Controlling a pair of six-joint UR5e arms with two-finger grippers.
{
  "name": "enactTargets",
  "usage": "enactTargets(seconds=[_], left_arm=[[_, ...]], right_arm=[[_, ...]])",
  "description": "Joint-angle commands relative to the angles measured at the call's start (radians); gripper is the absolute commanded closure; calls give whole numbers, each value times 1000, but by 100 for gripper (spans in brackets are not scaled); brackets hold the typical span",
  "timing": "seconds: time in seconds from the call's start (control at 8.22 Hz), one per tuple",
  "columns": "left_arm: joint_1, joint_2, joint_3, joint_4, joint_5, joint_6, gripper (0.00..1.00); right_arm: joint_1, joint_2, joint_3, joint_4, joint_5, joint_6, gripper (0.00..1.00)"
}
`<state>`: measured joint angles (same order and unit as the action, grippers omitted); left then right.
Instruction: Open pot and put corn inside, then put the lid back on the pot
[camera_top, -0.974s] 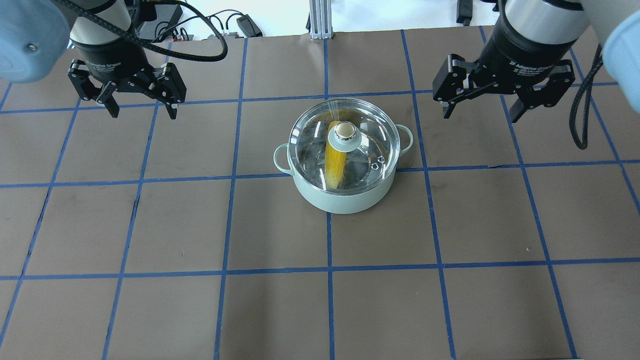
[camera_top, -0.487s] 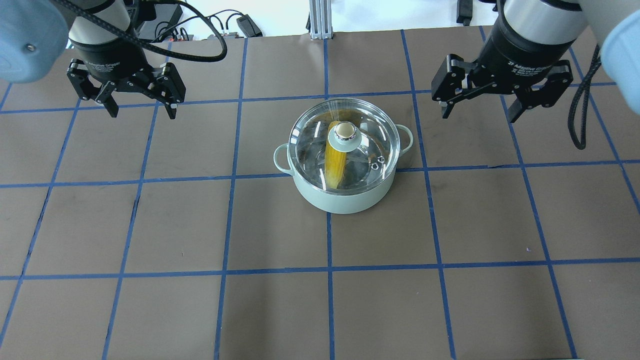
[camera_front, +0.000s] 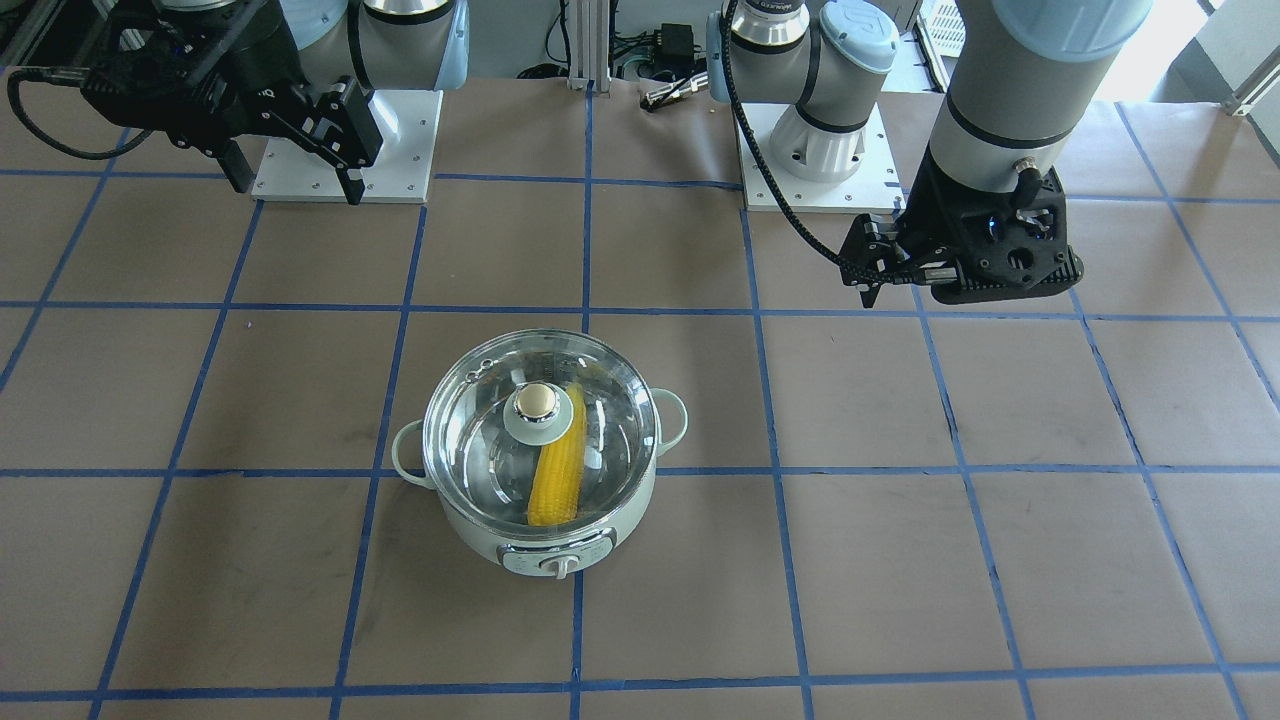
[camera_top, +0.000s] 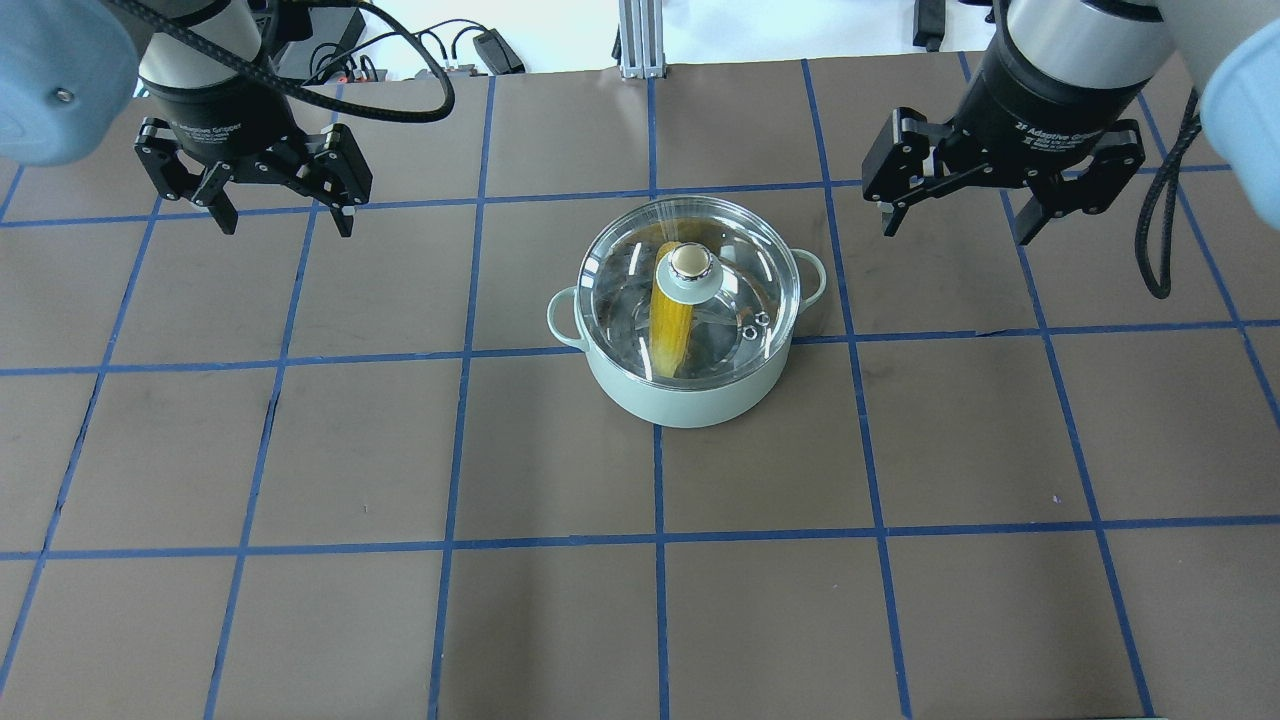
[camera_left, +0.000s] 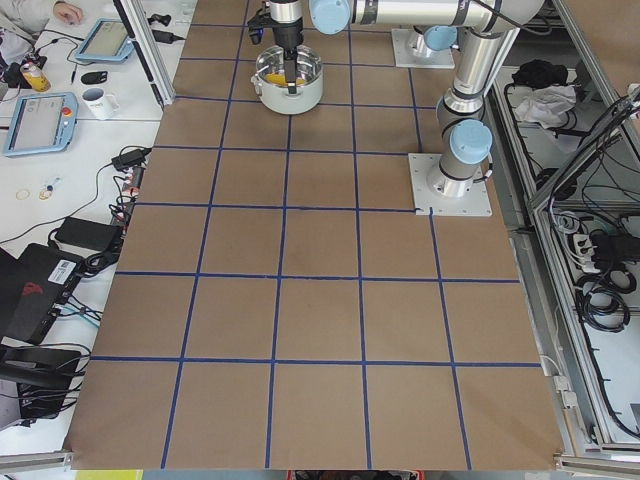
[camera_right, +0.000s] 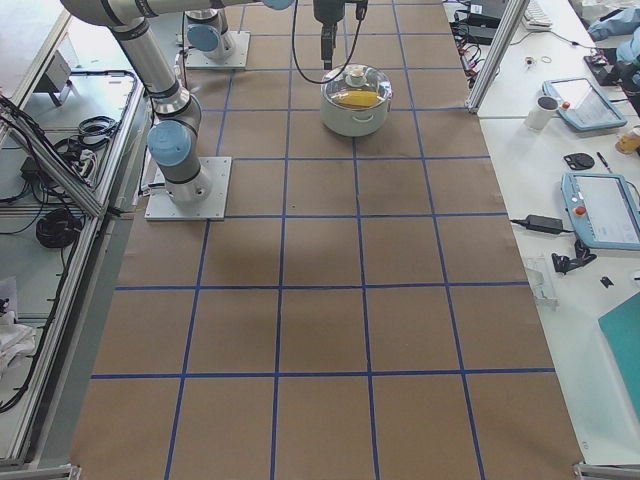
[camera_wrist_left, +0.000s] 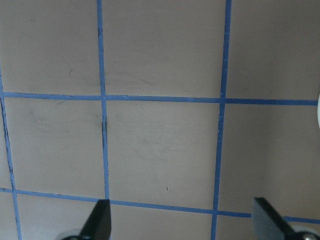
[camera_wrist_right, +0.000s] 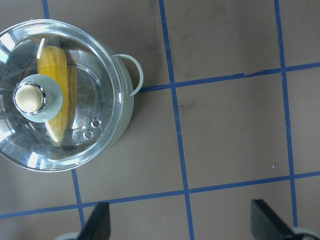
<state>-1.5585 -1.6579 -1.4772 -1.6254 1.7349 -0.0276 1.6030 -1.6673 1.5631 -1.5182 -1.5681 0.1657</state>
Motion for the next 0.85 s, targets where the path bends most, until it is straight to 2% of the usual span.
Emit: enactTargets(seconds=[0.0,0.73], left_arm=[[0,1,0,4,-1,-5,0],[0,-2,0,4,0,0,0]], right_arm=[[2,0,0,0,2,2,0],[3,0,0,1,-3,0,0]])
